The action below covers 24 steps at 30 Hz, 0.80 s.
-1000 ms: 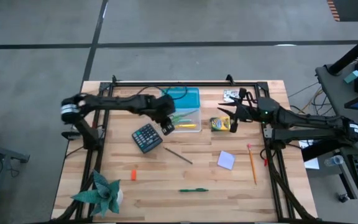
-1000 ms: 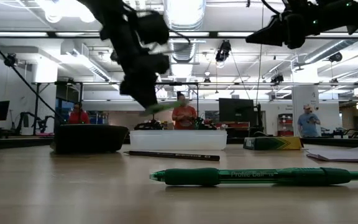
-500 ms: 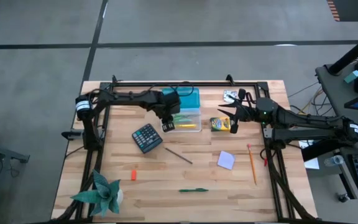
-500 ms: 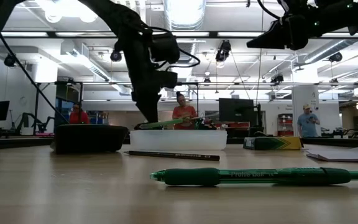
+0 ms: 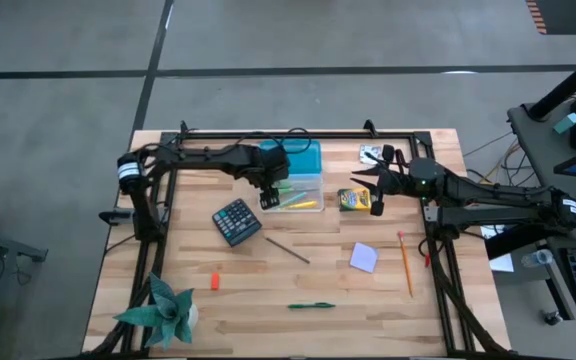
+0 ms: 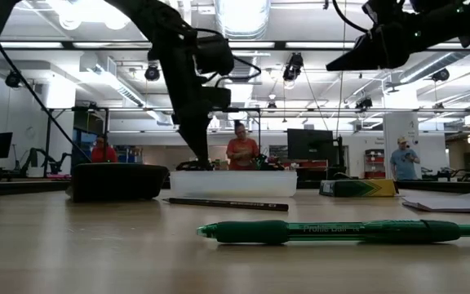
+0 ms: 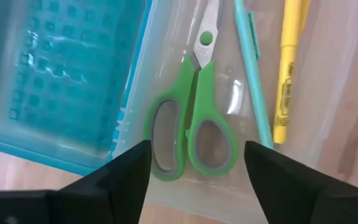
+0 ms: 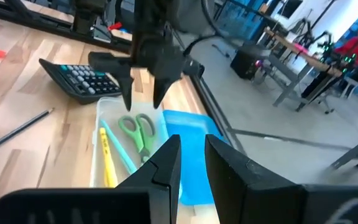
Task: Pack school essentials
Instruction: Put the black pencil into the blue supply box
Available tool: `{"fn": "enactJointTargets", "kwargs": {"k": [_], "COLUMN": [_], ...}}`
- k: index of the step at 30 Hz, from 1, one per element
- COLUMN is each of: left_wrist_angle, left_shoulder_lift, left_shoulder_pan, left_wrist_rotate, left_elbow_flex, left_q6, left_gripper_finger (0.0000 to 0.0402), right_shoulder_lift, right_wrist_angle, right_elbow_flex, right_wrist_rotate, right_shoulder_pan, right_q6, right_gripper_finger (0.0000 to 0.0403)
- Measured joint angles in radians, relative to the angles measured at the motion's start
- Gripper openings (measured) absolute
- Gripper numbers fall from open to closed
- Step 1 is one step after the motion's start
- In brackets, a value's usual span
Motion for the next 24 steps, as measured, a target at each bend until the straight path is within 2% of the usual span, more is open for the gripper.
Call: {"fn": "enactJointTargets", "kwargs": {"k": [4, 8, 13, 17, 21, 24], "left_wrist_angle": [0.043, 0.160, 0.413, 0.616, 0.829, 0.969], "left_shoulder_lift": [-0.060, -0.118, -0.186, -0.225, -0.248, -0.260], "left_shoulder_pan": [-0.044, -0.124, -0.243, -0.311, -0.342, -0.357], "left_wrist_rotate": [0.000, 0.000, 0.001, 0.002, 0.001, 0.000], "left_elbow_flex": [-0.004, -0.016, -0.098, -0.192, -0.284, -0.351], "left_q6": [-0.005, -0.025, -0.023, -0.002, 0.000, 0.000], "left_gripper_finger": [0.0243, 0.0244, 0.0244, 0.0244, 0.0244, 0.0244], "right_shoulder_lift": [0.001, 0.014, 0.056, 0.115, 0.188, 0.251], "right_wrist_angle": [-0.008, -0.035, -0.088, -0.097, -0.060, 0.031], "right_elbow_flex": [0.000, 0.000, 0.000, -0.006, -0.007, -0.007], "right_wrist_rotate": [0.001, 0.000, -0.028, -0.101, -0.098, -0.094], "right_shoulder_pan": [0.000, 0.000, 0.017, 0.094, 0.206, 0.281], "right_q6": [0.073, 0.168, 0.320, 0.418, 0.485, 0.521], "right_gripper_finger": [0.0063, 0.0063, 0.0063, 0.0063, 0.0063, 0.0063]}}
